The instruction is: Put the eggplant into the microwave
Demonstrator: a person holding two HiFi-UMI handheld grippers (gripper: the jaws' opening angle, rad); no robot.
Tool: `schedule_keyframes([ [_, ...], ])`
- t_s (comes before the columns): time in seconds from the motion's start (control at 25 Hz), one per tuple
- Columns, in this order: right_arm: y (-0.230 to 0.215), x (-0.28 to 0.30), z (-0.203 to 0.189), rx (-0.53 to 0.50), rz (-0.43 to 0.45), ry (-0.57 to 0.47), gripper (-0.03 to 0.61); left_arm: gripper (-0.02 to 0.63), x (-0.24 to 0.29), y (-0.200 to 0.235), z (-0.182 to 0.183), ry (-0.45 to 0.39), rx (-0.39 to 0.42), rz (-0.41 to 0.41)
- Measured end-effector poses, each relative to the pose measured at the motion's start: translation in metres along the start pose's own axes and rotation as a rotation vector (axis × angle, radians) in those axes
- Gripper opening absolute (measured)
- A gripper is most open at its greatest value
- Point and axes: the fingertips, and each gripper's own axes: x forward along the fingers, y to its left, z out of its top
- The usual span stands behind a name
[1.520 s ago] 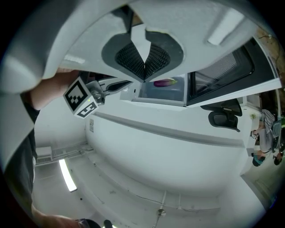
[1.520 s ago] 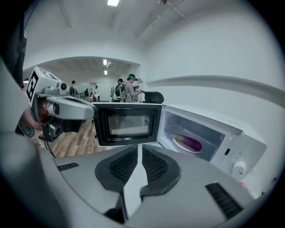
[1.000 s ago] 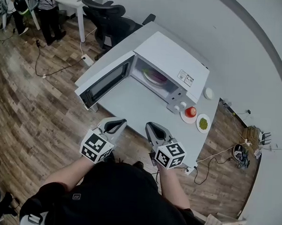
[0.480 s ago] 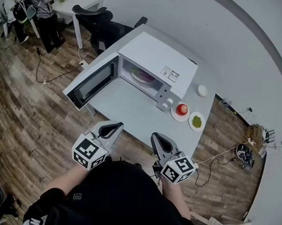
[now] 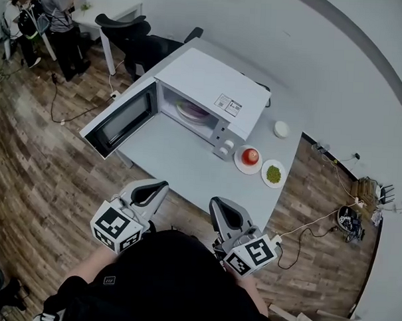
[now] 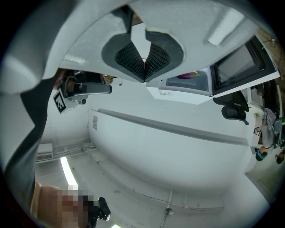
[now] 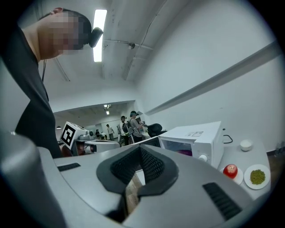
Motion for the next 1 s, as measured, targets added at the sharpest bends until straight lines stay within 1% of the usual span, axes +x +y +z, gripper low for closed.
schedule_keyframes([
  [0.16,-0.007,-0.006,0.003,-0.015,-0.005,-0.004,0.014,0.009,0.004,-0.002,0.000,0.001,-0.010,0.018],
  [0.32,-0.012,-0.008,0.004,0.007,-0.004,-0.016,0.014,0.009,0.009,-0.009,0.006,-0.003,0.013,0.009],
  [0.56,-0.007,-0.005,0.003,0.004,0.028,-0.013,0.014,0.009,0.010,-0.014,0.006,0.001,0.014,0.004],
  [1.0,-0.003,-0.005,0.003,0.000,0.033,-0.006,0.014,0.009,0.009,-0.016,0.006,-0.004,0.004,-0.004],
])
